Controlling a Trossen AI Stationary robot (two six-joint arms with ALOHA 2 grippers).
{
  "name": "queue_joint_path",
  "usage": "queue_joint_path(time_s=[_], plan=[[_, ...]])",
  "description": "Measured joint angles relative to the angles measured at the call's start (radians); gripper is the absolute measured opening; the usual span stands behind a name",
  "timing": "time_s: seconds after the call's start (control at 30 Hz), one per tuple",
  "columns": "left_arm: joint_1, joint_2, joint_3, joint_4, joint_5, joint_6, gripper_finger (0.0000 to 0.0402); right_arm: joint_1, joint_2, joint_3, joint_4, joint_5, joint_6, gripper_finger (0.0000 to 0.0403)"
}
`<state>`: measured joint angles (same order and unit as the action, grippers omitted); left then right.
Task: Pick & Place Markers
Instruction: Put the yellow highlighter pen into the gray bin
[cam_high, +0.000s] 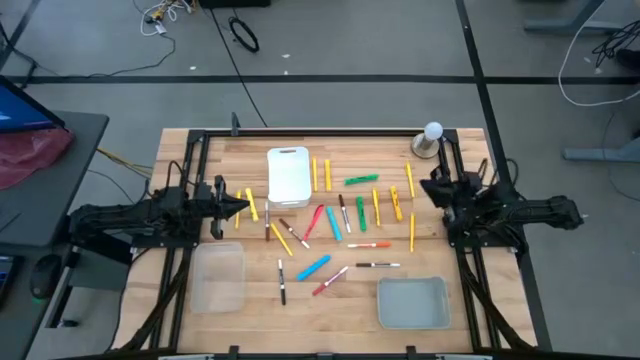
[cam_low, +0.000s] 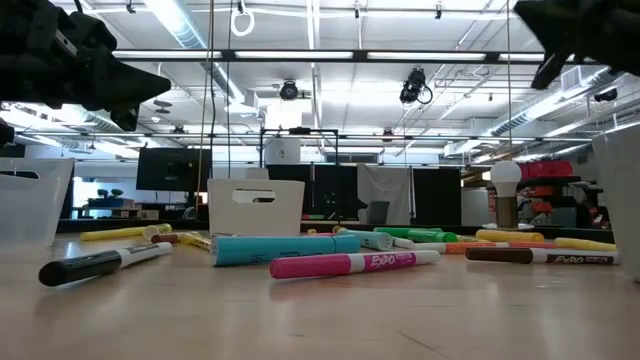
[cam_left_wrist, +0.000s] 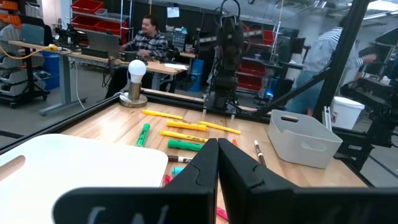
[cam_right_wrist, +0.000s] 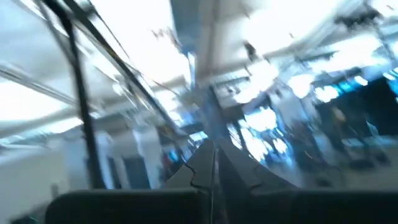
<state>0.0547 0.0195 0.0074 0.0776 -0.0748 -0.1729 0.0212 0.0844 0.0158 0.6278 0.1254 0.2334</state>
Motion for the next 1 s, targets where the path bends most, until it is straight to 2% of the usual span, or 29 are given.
queue_joint_path(time_s=[0.13, 0.27, 0.4, 0.53, 0.6, 0.67, 0.77, 0.83, 0.9, 1.0], plan=[[0.0, 0.0, 0.0, 0.0, 0.0, 0.0, 0.0016, 0.001, 0.07, 0.0, 0.145, -0.14, 0.027, 0.0025], [0.0, 0.0, 0.0, 0.0, 0.0, 0.0, 0.0016, 0.014, 0.183, 0.002, 0.239, -0.166, 0.1, 0.0025], [0.0, 0.0, 0.0, 0.0, 0.0, 0.0, 0.0016, 0.051, 0.322, 0.002, 0.263, -0.092, 0.103, 0.0025], [0.0, 0.0, 0.0, 0.0, 0.0, 0.0, 0.0016, 0.084, 0.456, 0.007, 0.218, 0.064, 0.1, 0.0025], [0.0, 0.0, 0.0, 0.0, 0.0, 0.0, 0.0016, 0.087, 0.499, 0.035, 0.13, 0.125, 0.087, 0.0025], [0.0, 0.0, 0.0, 0.0, 0.0, 0.0, 0.0016, 0.084, 0.535, 0.092, -0.031, 0.197, 0.075, 0.0025], [0.0, 0.0, 0.0, 0.0, 0.0, 0.0, 0.0016, 0.066, 0.574, 0.212, -0.391, 0.315, 0.086, 0.0025], [0.0, 0.0, 0.0, 0.0, 0.0, 0.0, 0.0016, 0.046, 0.6, 0.3, -0.623, 0.377, 0.157, 0.0025], [0.0, 0.0, 0.0, 0.0, 0.0, 0.0, 0.0016, 0.018, 0.628, 0.376, -0.834, 0.397, 0.242, 0.0026], [0.0, 0.0, 0.0, 0.0, 0.0, 0.0, 0.0016, -0.028, 0.667, 0.46, -1.087, 0.363, 0.368, 0.0038]])
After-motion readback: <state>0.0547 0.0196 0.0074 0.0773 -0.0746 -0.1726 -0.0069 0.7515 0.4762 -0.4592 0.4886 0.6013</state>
